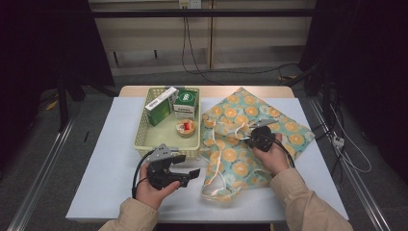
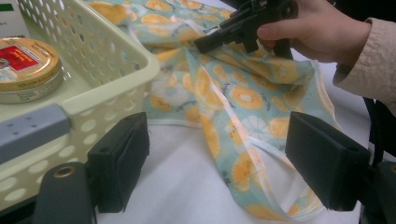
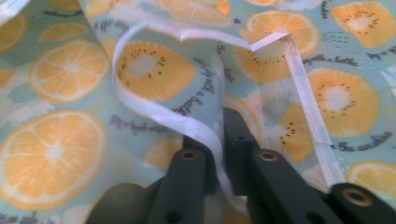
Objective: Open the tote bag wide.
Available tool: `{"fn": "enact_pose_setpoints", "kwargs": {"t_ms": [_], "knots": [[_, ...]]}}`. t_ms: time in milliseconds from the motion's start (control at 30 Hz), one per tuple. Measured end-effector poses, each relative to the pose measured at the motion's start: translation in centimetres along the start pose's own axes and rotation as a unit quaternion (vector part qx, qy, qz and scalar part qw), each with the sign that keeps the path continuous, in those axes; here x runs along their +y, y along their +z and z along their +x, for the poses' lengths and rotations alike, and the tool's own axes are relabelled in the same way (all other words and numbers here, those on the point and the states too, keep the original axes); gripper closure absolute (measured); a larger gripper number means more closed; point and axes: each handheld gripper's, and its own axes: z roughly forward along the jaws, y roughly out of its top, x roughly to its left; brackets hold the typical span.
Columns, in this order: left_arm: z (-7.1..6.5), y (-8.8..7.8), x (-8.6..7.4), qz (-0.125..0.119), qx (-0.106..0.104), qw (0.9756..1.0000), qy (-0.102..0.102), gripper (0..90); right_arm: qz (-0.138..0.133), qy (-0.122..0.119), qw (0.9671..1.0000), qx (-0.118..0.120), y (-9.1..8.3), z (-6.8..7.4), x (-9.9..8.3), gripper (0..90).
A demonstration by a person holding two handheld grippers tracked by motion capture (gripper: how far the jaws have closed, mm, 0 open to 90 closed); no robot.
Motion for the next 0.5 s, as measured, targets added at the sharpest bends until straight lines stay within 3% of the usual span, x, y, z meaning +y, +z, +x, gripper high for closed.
{"fn": "enact_pose_setpoints", "kwargs": {"t_ms": [133, 367, 500], "knots": [[0.3, -0.3, 0.3, -0.003, -0.002, 1.0, 0.0, 18.1, -0.018, 0.015, 0.9997, -0.006, -1.5, -1.2, 1.2, 90.0], [0.5, -1.2, 1.5, -0.014, -0.017, 0.9997, 0.008, 10.2, -0.051, 0.002, 0.9986, -0.016, -5.2, -2.5, 4.0, 90.0], [0.8, -1.7, 2.2, -0.012, -0.026, 0.9993, 0.025, 6.8, -0.059, 0.004, 0.9981, -0.014, -6.3, -2.8, 4.7, 90.0]]}}
